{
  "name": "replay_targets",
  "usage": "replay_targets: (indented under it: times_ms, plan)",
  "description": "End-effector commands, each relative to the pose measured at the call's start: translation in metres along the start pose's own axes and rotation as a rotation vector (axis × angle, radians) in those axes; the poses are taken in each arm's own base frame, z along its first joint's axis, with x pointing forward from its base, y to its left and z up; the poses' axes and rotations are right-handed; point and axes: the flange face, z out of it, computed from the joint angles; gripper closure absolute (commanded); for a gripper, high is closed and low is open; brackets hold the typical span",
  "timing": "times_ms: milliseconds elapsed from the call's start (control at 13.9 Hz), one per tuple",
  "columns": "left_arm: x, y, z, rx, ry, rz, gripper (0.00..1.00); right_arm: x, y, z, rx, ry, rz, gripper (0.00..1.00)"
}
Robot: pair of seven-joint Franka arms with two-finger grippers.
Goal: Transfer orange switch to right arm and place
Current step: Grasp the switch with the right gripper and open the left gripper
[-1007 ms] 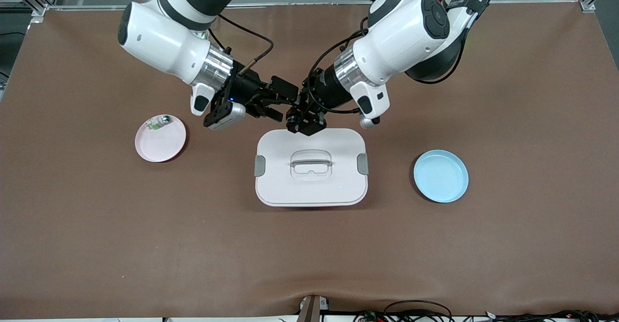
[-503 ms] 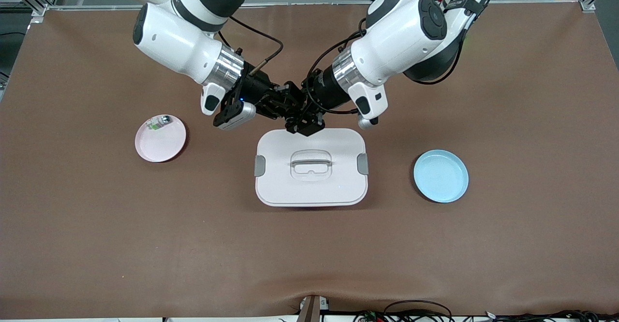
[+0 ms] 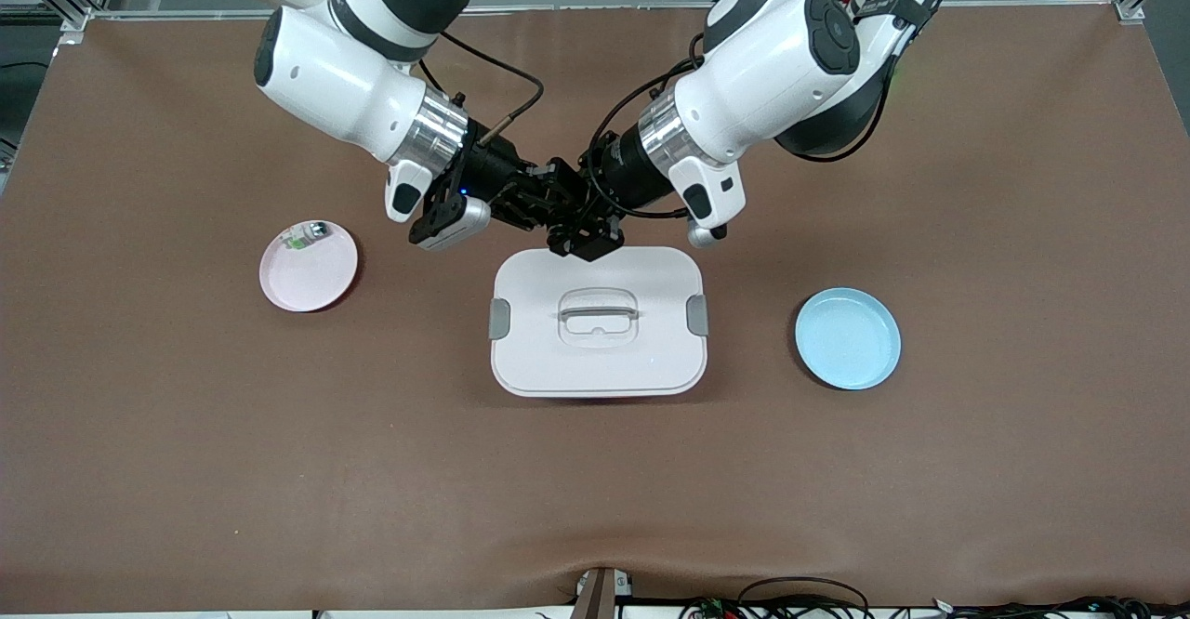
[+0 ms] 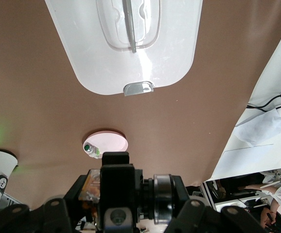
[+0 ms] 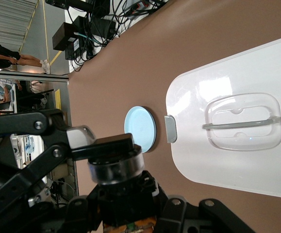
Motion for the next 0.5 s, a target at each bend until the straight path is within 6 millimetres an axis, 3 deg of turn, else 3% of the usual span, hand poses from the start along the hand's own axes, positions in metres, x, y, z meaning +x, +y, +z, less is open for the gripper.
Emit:
replay_targets:
  times_ms: [0, 144, 216, 432]
  plan:
    - [-0.005, 0.002, 0.001, -0.018, 0.014, 0.010, 0.41, 0.001, -0.007, 0.002, 0.018, -0.001, 0.040, 1.00]
    - [-0.004, 0.003, 0.000, -0.020, 0.017, 0.014, 0.08, 0.002, -0.004, 0.005, 0.015, -0.001, 0.039, 1.00]
    - [-0.003, 0.003, 0.000, -0.022, 0.021, 0.011, 0.00, 0.003, -0.004, 0.005, 0.015, 0.000, 0.037, 1.00]
    - [-0.004, 0.004, -0.004, -0.029, 0.021, 0.008, 0.00, 0.011, 0.002, 0.003, 0.002, 0.005, 0.018, 1.00]
